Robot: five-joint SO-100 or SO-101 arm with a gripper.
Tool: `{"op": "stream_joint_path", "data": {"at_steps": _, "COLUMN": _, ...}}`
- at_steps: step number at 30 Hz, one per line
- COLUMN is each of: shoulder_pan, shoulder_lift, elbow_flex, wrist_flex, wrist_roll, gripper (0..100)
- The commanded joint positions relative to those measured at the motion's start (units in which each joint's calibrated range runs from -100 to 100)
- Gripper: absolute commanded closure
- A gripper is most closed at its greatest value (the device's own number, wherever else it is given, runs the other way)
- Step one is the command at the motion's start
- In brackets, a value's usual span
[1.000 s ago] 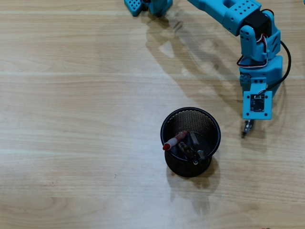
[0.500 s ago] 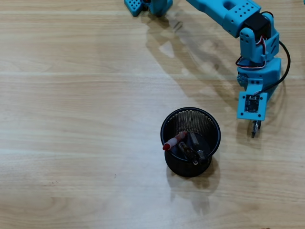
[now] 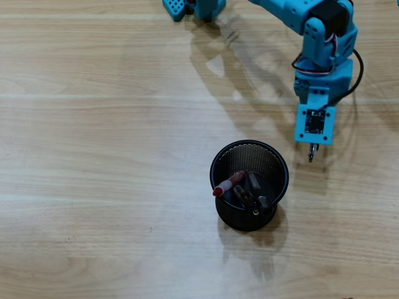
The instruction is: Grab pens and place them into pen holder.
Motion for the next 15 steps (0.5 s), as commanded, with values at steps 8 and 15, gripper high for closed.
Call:
{"op": "stream_joint_path", "data": {"at_steps": 8, "shoulder_pan": 11.3, "shoulder_lift": -32.0, "elbow_flex": 19.7, "wrist_flex": 0.7, "wrist_roll": 17.8, "gripper": 98}}
{"op": "stream_joint_path", "data": {"at_steps": 15, "shoulder_pan": 20.2, "shoulder_lift": -49.3, "elbow_flex": 33.6, "wrist_flex": -13.6, "wrist_roll": 35.6, "gripper": 98}}
